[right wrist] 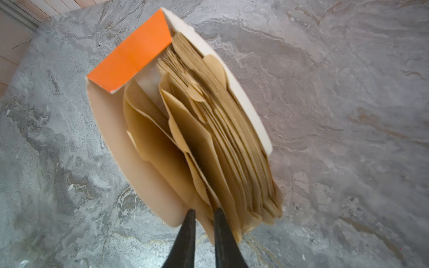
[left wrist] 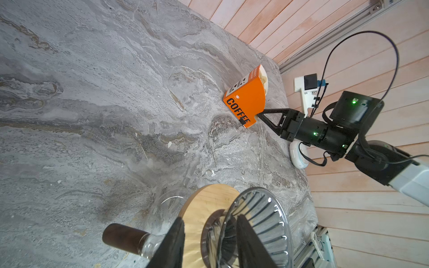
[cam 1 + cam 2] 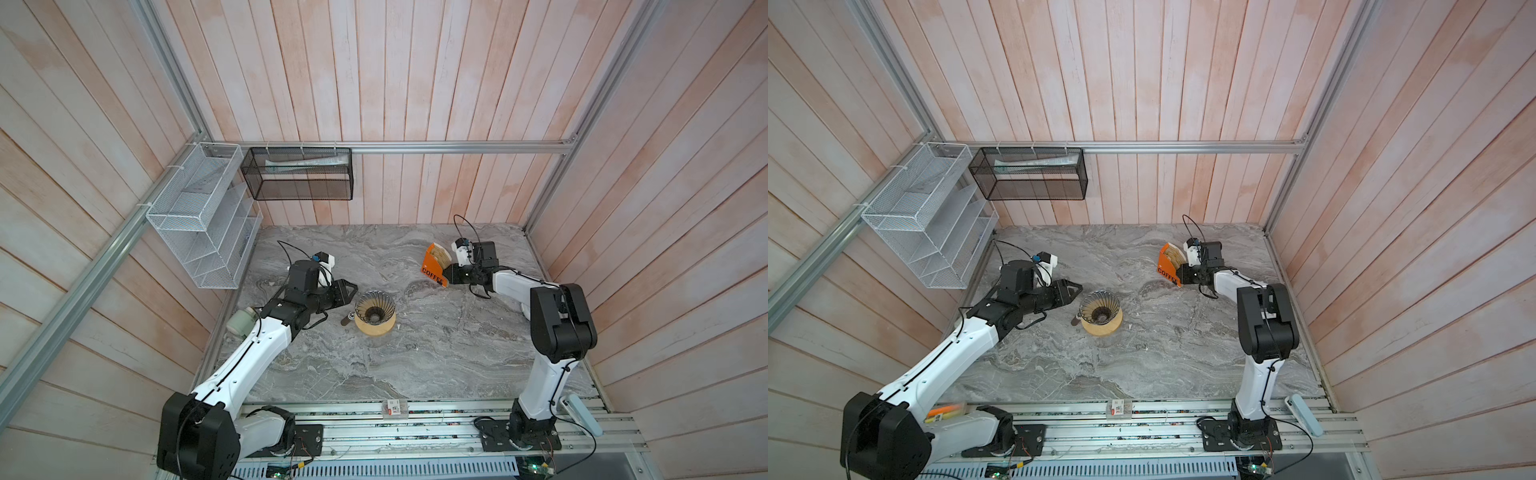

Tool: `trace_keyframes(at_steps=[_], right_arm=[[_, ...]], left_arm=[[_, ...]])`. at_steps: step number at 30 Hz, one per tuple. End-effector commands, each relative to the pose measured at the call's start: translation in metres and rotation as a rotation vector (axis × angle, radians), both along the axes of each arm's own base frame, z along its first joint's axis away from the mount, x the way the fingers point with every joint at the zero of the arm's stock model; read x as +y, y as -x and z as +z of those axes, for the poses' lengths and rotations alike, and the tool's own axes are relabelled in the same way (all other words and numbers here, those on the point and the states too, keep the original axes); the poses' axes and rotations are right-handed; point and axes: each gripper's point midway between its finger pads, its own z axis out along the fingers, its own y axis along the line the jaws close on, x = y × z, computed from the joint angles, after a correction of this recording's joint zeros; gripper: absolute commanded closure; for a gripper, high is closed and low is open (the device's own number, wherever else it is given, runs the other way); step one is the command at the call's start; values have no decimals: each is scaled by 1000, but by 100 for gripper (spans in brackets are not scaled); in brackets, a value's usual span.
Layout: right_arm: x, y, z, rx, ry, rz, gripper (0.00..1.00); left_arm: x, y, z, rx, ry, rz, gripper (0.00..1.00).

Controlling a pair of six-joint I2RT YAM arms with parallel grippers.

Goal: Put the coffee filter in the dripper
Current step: 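Lower the right gripper fingers into the box between the paper filters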

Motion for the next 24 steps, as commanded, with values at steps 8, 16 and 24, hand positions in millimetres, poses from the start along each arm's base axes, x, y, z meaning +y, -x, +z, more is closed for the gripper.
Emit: trace_keyframes(at_steps=[8,16,24], right_arm=[[0,2,-5,13,31,2,82],[-1,-2,-7,15,44,-7,82],[-1,-6,-7,13,44,-8,83]], left_arm=[[1,1,-6,8,10,1,60],[1,2,-5,6,9,2,60],[2,3,-3,4,10,3,60]])
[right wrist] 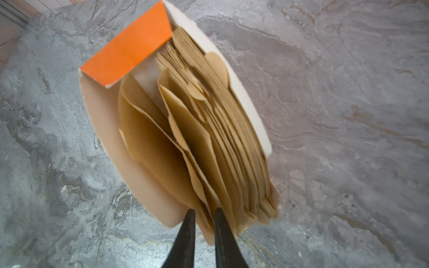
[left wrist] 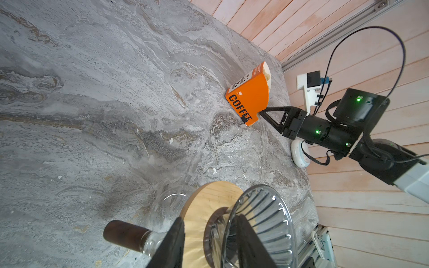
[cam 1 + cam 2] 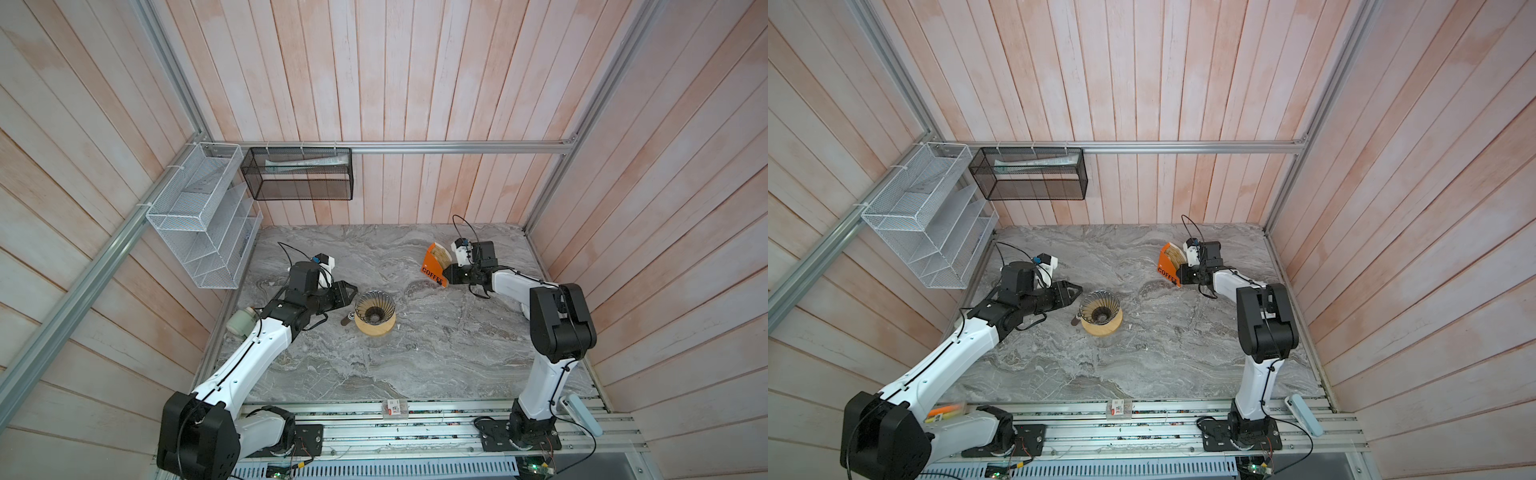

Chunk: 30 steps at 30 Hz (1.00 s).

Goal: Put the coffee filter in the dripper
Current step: 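Lower the right gripper fingers into the box between the paper filters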

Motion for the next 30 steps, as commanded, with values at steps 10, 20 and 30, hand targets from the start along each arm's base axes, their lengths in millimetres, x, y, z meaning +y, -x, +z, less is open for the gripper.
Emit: trace_keyframes(at_steps=[10,20,30], right_arm=[[3,-5,-7,17,19,12,86],[6,-4,-9,21,23,20,84],[6,-5,-13,31,35,17,87]], left_arm=[[1,2,1,-9,10,2,60],[2,3,-3,-2,7,3,60],[3,4,-1,-5,6,6,60]])
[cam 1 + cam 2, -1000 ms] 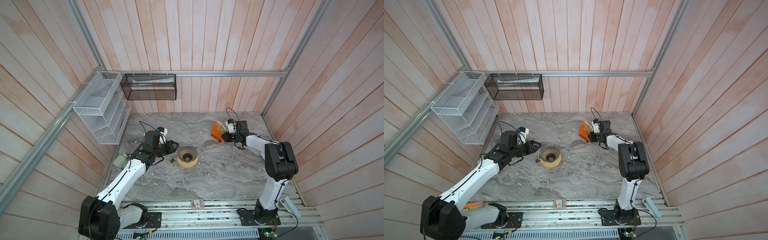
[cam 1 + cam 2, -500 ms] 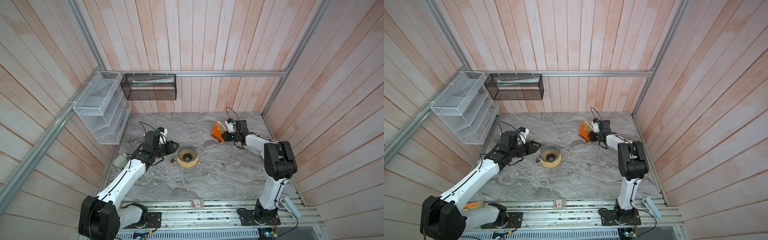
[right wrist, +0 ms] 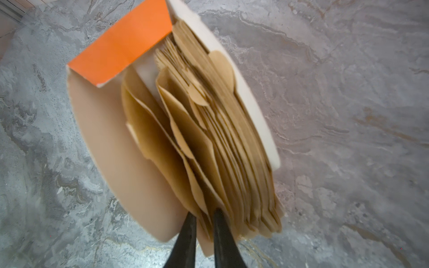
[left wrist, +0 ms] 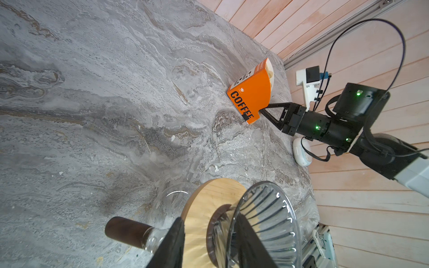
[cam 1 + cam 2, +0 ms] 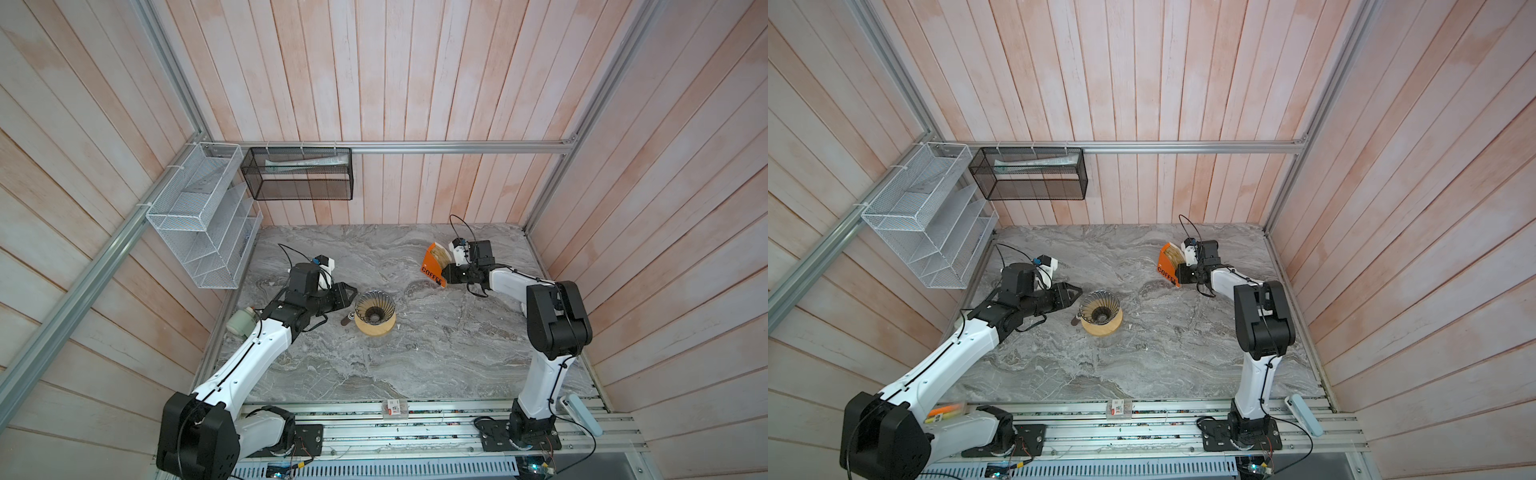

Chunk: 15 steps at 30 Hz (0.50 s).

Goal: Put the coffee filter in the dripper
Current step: 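Lower the right gripper fingers into the box between the paper filters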

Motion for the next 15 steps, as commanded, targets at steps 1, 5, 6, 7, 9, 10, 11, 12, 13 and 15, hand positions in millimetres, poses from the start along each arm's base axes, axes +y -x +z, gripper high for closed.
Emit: trace_keyframes(at_steps=[1,5,6,7,9,10,11,12,13,15], right_arm=[[1,-4,-5,8,26,5,88],[2,-3,-4,10,28,8,96],[2,-3,-4,11,28,7,97],[2,-3,-3,10,26,9,99],[2,-2,-3,9,28,11,100],[3,-2,-2,7,29,13,100],[3,-2,-1,7,29,13,100],[3,-2,0,6,30,14,100],[4,-1,2,4,29,16,100],[4,0,4,1,30,18,100]], left_arm=[[2,1,3,-12,8,6,60],[2,1,3,-14,8,7,60],[2,1,2,-12,7,7,60],[2,1,3,-13,9,6,60],[2,2,3,-14,9,6,60],[2,2,3,-14,8,7,60],[2,2,2,-13,8,6,60],[2,2,3,-15,9,6,60],[2,2,3,-15,9,6,60],[2,2,3,-16,9,6,60]])
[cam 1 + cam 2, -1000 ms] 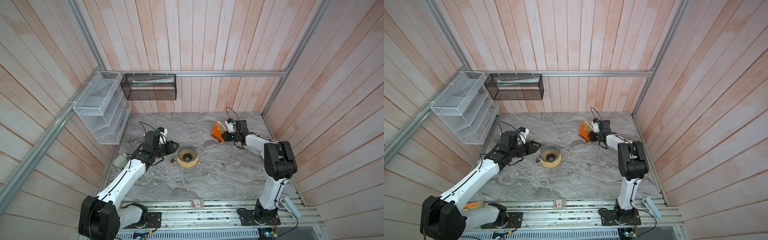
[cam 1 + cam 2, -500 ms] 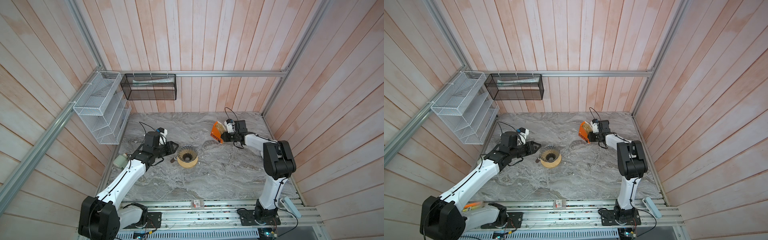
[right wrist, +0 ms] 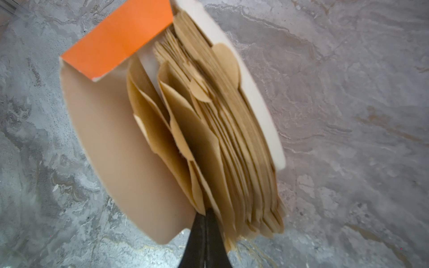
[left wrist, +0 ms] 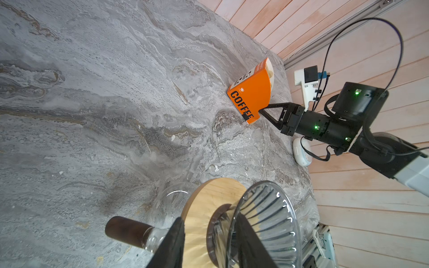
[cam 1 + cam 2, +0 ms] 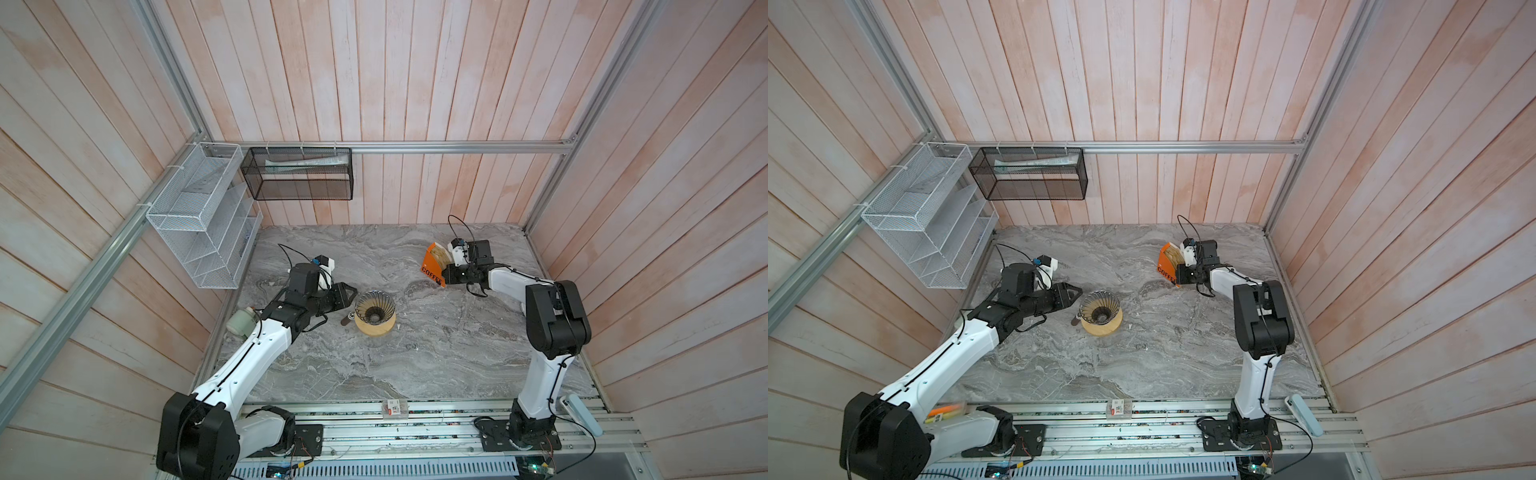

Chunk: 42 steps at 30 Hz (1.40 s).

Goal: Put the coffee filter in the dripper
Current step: 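Lower the right gripper fingers into the box between the paper filters, then pinch the front paper filter with the right gripper and pull it up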

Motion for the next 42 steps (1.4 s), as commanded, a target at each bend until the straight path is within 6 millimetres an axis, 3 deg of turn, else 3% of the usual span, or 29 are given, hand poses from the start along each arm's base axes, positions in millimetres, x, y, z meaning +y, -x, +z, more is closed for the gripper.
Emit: trace_keyframes(at_steps=[1,21,42], right_arm=[[3,0,7,-4,16,9,100],[-1,9,26,-28,35,2,100],[4,17,13,2,81,7,100]], left_arm=[[2,2,4,-15,11,6,60],[2,4,6,-22,18,4,60],[2,5,3,-19,20,3,60]])
